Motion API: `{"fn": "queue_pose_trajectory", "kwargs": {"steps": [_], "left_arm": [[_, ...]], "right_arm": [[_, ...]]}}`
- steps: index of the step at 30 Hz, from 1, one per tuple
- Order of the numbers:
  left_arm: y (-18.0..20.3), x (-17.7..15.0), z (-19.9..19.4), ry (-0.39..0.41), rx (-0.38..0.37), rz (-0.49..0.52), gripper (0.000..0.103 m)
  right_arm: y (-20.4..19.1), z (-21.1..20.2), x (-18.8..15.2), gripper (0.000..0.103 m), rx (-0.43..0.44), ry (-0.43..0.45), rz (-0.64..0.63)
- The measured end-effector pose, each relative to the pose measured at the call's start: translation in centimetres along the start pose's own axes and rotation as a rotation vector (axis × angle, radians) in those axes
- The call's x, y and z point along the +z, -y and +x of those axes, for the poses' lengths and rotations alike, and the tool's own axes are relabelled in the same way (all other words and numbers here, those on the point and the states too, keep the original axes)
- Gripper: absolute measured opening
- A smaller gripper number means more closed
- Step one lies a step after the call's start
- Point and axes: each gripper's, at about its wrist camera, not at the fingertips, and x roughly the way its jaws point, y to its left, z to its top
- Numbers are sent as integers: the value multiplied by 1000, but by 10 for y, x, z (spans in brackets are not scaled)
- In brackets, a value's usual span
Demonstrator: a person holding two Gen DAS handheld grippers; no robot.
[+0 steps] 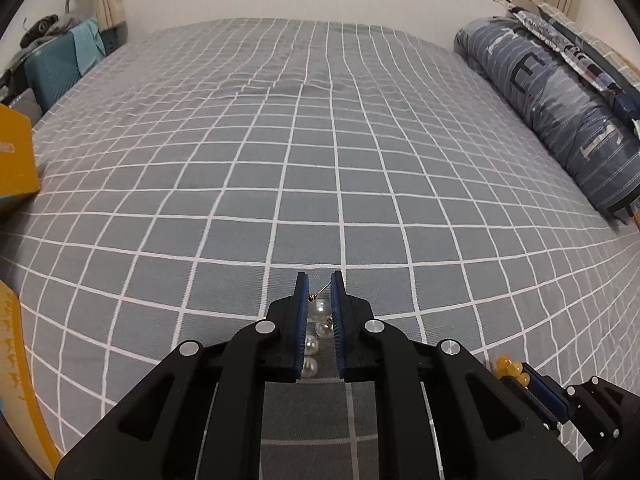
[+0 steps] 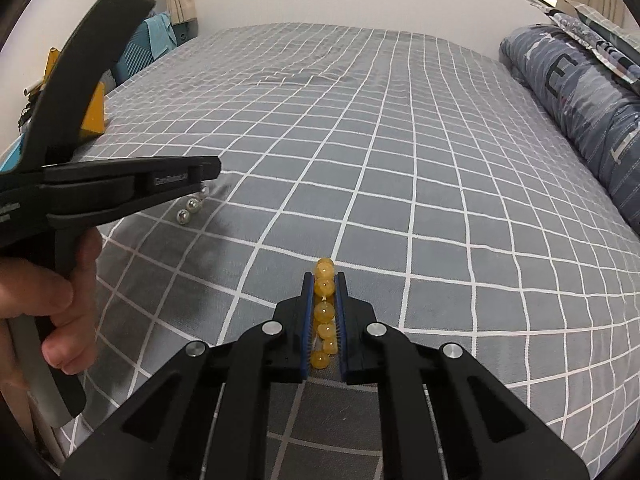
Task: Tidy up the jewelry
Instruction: 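Grasp the white pearl strand with left tool while right grasps yellow amber bracelet, then carry both items into the white box and open both tools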
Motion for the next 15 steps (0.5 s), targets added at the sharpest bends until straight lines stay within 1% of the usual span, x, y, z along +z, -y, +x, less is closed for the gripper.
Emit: {"fn": "queue_pose_trajectory", "kwargs": {"steps": [5, 9, 15], "left_arm": [[1, -3, -15, 41, 13, 6, 11], [-3, -5, -36, 92, -8, -4, 11], [-14, -9, -66, 139, -13, -25, 11]], "right_arm": [[1, -4, 2, 9, -17, 30, 11], [3, -10, 3, 9, -27, 59, 25], [3, -18, 1, 9, -26, 82, 37]]}}
